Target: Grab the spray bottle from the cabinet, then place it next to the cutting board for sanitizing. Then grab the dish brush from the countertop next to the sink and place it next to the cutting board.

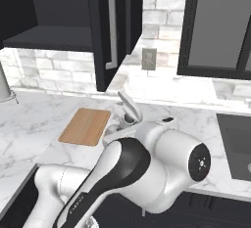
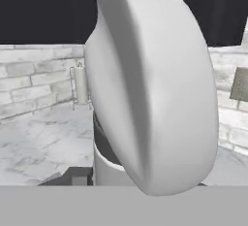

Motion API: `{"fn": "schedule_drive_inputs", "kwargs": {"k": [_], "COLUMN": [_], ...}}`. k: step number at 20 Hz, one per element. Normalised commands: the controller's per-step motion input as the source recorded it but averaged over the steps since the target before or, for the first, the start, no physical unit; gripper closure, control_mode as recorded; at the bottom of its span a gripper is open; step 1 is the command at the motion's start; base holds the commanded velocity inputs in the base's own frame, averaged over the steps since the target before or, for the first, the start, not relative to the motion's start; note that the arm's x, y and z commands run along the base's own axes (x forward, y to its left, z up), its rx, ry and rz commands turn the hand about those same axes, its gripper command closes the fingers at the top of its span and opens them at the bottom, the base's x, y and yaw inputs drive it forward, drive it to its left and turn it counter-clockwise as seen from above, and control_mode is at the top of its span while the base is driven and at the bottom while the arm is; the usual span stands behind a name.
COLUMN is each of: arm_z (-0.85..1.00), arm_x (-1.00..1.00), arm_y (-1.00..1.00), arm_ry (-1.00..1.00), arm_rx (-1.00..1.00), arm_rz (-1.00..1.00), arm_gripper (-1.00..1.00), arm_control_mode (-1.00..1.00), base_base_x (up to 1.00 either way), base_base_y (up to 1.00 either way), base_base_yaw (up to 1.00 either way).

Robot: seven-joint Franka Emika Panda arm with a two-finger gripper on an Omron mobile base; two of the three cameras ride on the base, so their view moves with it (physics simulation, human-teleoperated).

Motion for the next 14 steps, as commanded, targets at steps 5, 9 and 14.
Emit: {"fn": "schedule_drive_inputs", "kwargs": {"k": [5, 9, 14], "arm_z": [-0.57, -0.45, -0.49], "arm_x": [0.45, 0.59, 0.6], "arm_y": [0.0, 0.0, 0.01], "arm_ry": [0.01, 0.0, 0.01], "arm_rx": [-0.07, -0.02, -0.03], "arm_rz": [0.24, 0.25, 0.19], "arm_gripper": [1.0, 1.0, 1.0], "arm_control_mode": [-1.0, -1.0, -1.0], "base_base_x": [0.0, 0.0, 0.0], "base_base_y": [0.0, 0.0, 0.0], "base_base_yaw": [0.0, 0.0, 0.0]}}
